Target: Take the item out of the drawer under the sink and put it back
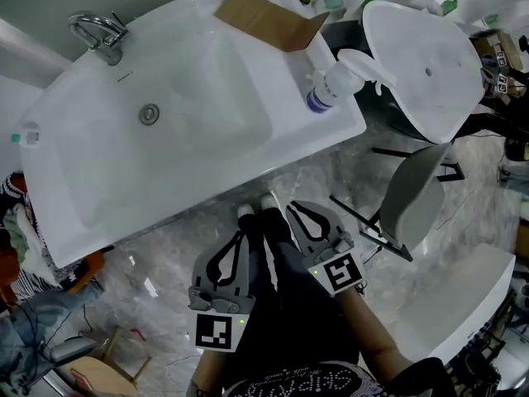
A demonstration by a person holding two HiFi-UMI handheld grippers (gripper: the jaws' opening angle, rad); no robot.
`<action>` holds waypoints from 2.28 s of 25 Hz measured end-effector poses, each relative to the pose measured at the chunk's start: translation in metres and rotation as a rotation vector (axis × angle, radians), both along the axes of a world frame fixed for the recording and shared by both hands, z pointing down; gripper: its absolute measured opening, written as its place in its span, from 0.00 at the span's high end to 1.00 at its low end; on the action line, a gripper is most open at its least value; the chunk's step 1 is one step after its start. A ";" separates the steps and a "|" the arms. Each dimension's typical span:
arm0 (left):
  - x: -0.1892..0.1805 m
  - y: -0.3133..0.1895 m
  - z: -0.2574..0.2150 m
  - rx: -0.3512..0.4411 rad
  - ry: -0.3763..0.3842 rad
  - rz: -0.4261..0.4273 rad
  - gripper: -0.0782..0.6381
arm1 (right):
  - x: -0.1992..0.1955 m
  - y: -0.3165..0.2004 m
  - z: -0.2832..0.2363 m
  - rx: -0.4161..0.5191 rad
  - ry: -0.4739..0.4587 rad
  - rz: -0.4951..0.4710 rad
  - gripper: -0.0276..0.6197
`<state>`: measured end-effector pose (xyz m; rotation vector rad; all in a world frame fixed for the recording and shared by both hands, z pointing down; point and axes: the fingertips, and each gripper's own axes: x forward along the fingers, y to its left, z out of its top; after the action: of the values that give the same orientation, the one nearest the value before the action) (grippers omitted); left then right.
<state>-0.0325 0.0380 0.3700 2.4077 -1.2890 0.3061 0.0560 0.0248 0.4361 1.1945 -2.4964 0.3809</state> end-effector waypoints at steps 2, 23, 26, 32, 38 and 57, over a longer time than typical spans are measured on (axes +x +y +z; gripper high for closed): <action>0.009 0.003 0.018 -0.038 0.009 0.038 0.88 | -0.002 -0.006 0.021 -0.015 0.011 0.003 0.92; 0.042 0.018 0.149 -0.199 0.112 0.131 0.88 | 0.017 -0.061 0.216 -0.138 0.029 0.187 0.82; 0.050 0.021 0.166 -0.224 0.113 0.151 0.88 | 0.013 -0.062 0.245 -0.175 0.032 0.204 0.78; 0.055 0.025 0.205 -0.277 0.106 0.164 0.88 | 0.005 -0.079 0.289 -0.214 0.028 0.239 0.77; 0.057 0.030 0.215 -0.312 0.138 0.154 0.88 | 0.001 -0.092 0.309 -0.227 0.031 0.228 0.76; 0.049 0.019 0.204 -0.294 0.099 0.107 0.88 | 0.009 -0.058 0.317 -0.224 0.060 0.208 0.76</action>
<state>0.0169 0.0566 0.5739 2.2149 -0.9978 0.3738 0.0647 -0.0336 0.7532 1.3530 -2.2163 0.6500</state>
